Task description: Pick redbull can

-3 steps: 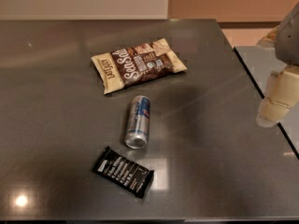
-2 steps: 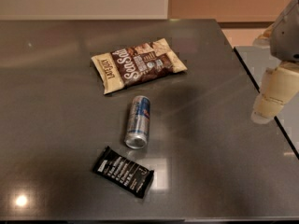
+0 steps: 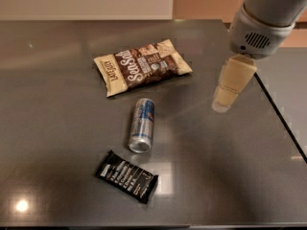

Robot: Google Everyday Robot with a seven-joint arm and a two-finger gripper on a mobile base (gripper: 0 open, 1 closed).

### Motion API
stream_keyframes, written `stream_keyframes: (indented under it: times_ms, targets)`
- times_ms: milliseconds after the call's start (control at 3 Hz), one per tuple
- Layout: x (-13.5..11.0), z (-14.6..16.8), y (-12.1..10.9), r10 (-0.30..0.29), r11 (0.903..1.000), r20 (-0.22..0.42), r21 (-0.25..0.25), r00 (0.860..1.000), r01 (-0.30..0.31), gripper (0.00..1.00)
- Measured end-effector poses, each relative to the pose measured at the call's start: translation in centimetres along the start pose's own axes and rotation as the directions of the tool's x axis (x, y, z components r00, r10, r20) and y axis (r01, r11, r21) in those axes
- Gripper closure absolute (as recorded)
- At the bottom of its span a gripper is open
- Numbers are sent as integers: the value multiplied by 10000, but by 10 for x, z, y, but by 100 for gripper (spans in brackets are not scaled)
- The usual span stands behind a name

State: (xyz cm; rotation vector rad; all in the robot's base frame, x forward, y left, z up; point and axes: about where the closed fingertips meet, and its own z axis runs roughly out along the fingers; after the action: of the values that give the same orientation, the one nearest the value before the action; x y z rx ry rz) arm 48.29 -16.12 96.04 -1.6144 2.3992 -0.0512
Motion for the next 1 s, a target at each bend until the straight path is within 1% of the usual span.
stream_keyframes:
  times_ms: [333,667,1000]
  targets:
    - [-29,15,-8,1087,9933,-105,-371,9940,-1090,0]
    - [-53,26,-14,1867,9795,-209,-724,9822,-1877,0]
    - [-72,29,-16,2504,9647,-226,-790,9679,-2514,0]
